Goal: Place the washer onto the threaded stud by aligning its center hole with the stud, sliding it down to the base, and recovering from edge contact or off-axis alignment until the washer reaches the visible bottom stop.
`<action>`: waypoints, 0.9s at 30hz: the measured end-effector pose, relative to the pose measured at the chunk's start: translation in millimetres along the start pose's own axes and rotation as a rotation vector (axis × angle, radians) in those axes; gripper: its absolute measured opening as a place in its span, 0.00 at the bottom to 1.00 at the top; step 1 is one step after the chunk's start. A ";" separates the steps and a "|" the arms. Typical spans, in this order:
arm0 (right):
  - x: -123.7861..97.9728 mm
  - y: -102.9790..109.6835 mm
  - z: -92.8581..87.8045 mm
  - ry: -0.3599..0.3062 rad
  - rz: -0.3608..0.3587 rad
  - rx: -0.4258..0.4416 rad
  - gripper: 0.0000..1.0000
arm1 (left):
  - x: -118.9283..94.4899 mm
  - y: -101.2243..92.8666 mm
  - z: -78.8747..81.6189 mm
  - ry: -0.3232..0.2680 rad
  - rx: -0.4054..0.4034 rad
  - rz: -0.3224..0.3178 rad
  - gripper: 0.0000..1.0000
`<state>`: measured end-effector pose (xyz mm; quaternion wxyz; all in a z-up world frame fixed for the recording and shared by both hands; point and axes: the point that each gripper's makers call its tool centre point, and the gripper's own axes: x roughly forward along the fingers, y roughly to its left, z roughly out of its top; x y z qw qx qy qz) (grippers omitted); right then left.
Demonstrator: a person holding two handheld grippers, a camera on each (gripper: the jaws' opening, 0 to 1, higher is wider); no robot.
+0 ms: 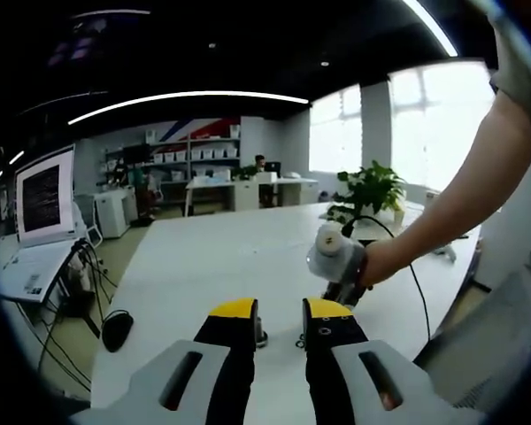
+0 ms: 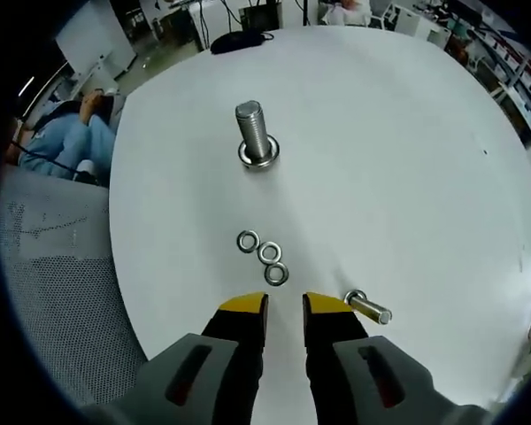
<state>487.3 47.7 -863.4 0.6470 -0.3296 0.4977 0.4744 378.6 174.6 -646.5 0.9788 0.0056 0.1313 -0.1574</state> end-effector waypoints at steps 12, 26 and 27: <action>9.7 4.5 1.6 0.000 -0.013 -0.032 0.19 | 0.3 0.5 0.2 -0.002 -0.002 0.001 0.18; 15.8 3.3 2.9 0.018 -0.021 -0.063 0.21 | 0.2 1.2 0.5 -0.004 -0.007 0.001 0.18; 15.7 3.2 2.8 0.020 -0.021 -0.066 0.20 | 0.2 1.5 0.6 -0.005 -0.006 0.002 0.18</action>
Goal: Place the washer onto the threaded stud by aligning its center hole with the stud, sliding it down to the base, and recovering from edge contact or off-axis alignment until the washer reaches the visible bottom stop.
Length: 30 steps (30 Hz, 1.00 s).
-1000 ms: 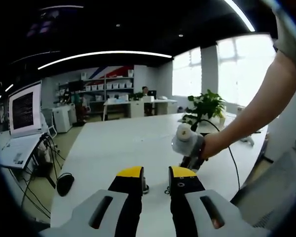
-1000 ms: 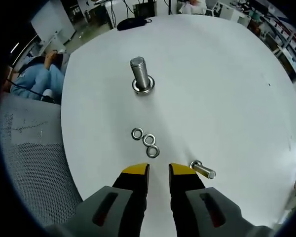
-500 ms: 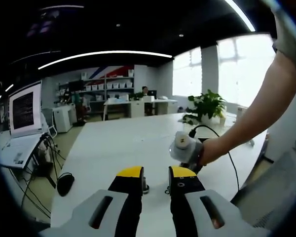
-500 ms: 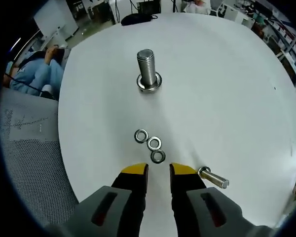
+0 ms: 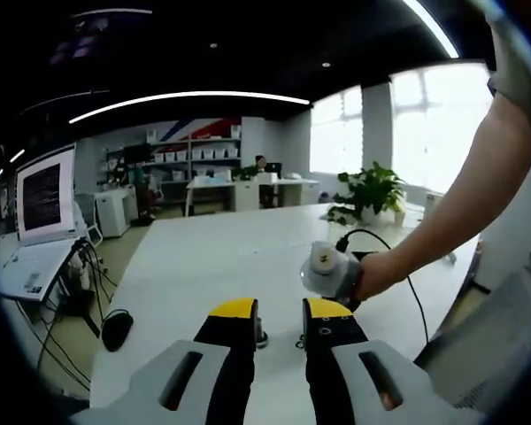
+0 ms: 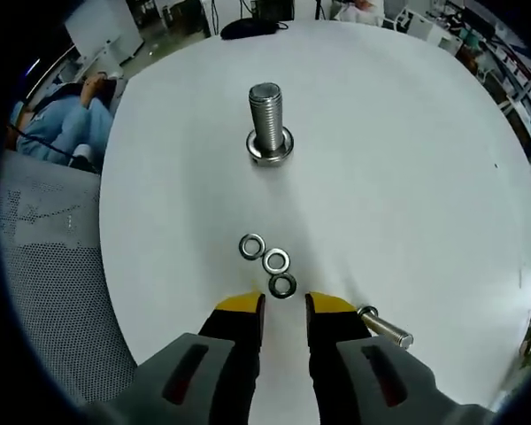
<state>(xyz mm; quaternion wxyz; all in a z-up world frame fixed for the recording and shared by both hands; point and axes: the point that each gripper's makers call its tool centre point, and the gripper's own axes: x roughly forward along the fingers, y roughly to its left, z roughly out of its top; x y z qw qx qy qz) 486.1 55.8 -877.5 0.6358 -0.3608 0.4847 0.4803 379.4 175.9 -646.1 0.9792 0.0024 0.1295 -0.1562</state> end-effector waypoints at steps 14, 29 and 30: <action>3.8 1.7 7.8 0.072 0.001 -0.102 0.20 | 0.1 1.1 -0.2 -0.004 -0.014 -0.001 0.18; 4.2 2.6 7.2 0.207 0.011 -0.186 0.15 | 0.2 0.2 -1.5 0.002 -0.009 -0.002 0.18; 4.1 2.5 7.1 0.206 0.014 -0.185 0.15 | 0.0 0.5 -1.7 0.003 -0.009 -0.001 0.18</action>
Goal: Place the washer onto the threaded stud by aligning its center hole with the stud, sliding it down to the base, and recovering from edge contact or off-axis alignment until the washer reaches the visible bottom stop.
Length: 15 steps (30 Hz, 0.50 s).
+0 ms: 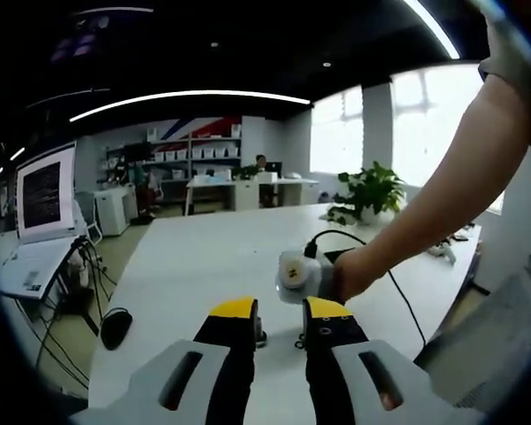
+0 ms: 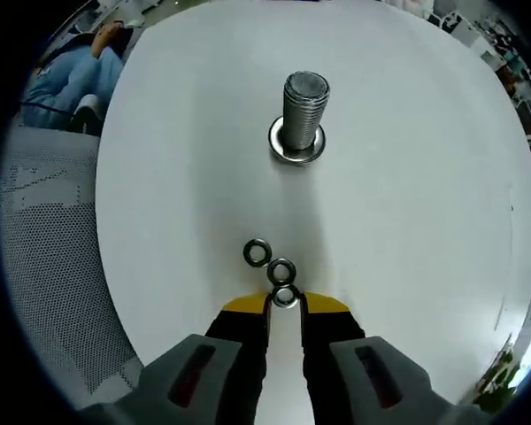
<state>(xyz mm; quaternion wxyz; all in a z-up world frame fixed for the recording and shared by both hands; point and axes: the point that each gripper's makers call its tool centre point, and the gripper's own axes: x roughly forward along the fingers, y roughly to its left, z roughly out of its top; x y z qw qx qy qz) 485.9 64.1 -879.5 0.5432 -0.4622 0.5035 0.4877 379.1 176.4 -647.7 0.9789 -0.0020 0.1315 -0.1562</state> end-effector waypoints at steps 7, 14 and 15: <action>-2.5 0.2 -1.5 -0.077 -0.009 0.072 0.13 | 0.2 -0.1 -0.1 0.001 0.002 -0.001 0.18; -0.8 0.4 -1.4 -0.071 -0.039 0.038 0.12 | -0.2 0.9 -0.8 0.005 0.004 0.006 0.18; -0.9 0.0 -1.7 -0.074 -0.040 0.048 0.12 | -0.2 0.9 -0.8 0.005 0.004 0.006 0.18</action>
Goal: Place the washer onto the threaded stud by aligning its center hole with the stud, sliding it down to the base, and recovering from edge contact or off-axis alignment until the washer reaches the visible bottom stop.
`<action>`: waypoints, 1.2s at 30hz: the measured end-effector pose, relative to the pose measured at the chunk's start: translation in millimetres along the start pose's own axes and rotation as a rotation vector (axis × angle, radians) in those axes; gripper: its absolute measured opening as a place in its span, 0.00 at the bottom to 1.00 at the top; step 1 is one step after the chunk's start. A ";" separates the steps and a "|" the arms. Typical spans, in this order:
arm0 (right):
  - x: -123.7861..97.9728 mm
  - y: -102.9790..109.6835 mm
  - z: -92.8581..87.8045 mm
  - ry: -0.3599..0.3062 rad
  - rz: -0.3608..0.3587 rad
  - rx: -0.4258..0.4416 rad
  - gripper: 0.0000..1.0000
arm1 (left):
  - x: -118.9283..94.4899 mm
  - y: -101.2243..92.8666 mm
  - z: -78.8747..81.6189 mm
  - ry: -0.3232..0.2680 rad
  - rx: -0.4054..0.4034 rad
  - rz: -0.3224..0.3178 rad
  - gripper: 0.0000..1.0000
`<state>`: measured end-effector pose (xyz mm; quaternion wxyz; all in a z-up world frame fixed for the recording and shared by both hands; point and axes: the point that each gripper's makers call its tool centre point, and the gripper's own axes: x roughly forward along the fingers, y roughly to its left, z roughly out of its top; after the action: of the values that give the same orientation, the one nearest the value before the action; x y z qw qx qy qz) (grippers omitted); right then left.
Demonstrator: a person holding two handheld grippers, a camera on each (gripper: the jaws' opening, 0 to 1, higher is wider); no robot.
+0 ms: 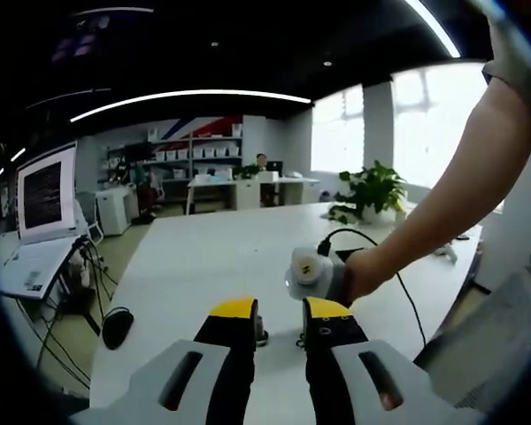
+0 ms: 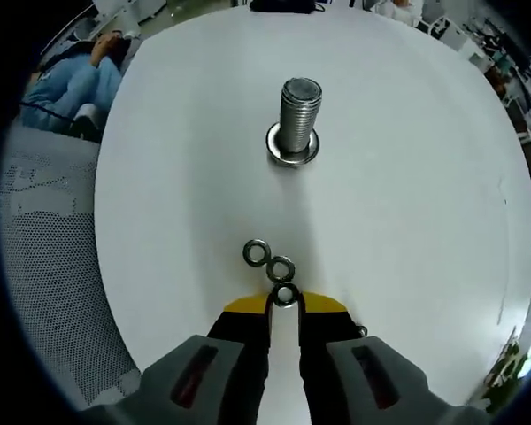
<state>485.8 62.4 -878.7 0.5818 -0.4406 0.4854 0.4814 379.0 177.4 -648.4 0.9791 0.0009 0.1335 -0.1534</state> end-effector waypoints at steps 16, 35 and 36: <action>-3.3 2.4 -14.9 -0.026 0.041 0.079 0.12 | 0.9 0.3 -1.7 0.010 0.005 0.000 0.18; -37.7 -14.0 -37.7 -0.136 0.003 0.167 0.12 | 2.2 -2.1 -3.4 0.024 0.018 -0.002 0.18; -40.3 -15.8 -38.9 -0.142 -0.001 0.171 0.12 | 2.0 -1.9 -3.0 0.022 0.018 -0.002 0.18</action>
<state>493.3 16.6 -843.5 0.6504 -0.3543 0.4820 0.4680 379.4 175.1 -651.8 0.9774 0.0111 0.1430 -0.1555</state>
